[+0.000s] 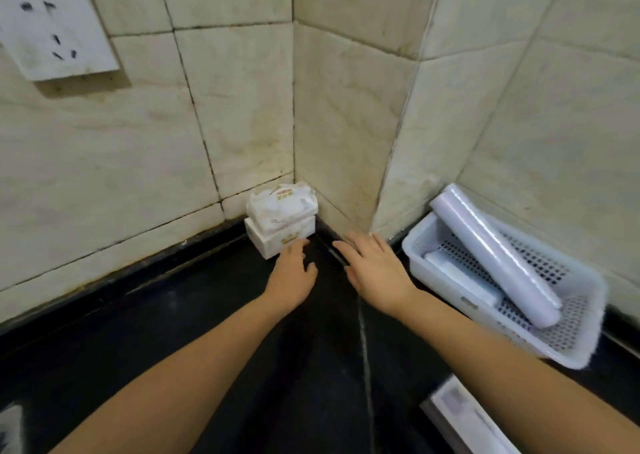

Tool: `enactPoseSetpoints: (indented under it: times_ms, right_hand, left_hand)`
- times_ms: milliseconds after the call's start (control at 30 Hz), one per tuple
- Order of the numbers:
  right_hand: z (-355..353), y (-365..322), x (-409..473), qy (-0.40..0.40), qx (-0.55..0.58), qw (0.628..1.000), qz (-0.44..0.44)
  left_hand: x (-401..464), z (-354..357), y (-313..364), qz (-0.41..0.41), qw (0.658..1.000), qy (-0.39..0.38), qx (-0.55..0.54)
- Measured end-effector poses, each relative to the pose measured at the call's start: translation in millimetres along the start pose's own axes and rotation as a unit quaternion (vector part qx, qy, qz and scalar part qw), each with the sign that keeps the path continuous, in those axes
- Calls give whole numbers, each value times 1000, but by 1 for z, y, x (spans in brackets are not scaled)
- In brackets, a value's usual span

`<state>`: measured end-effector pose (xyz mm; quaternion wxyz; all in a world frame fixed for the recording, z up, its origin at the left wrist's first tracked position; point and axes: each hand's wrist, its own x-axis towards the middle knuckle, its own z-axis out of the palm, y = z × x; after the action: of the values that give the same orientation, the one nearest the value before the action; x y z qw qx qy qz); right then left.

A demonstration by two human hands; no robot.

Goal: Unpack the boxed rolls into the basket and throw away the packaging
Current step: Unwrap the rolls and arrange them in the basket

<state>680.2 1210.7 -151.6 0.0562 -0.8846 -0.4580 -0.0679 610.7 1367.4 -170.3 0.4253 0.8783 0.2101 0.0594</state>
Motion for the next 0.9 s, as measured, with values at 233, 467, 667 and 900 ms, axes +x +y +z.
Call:
enactPoseSetpoints:
  times_ms: [233, 467, 667, 900]
  right_hand:
    - [-38, 97, -108, 33, 88, 966, 241]
    - [-14, 198, -134, -130, 173, 927, 306]
    - [27, 213, -115, -240, 139, 930, 239]
    - [55, 213, -106, -209, 44, 943, 253]
  left_hand:
    - [-20, 82, 75, 149, 984, -99, 10]
    - [18, 153, 123, 226, 966, -122, 34]
    - [50, 180, 131, 186, 959, -179, 120]
    - [84, 203, 141, 133, 910, -265, 288]
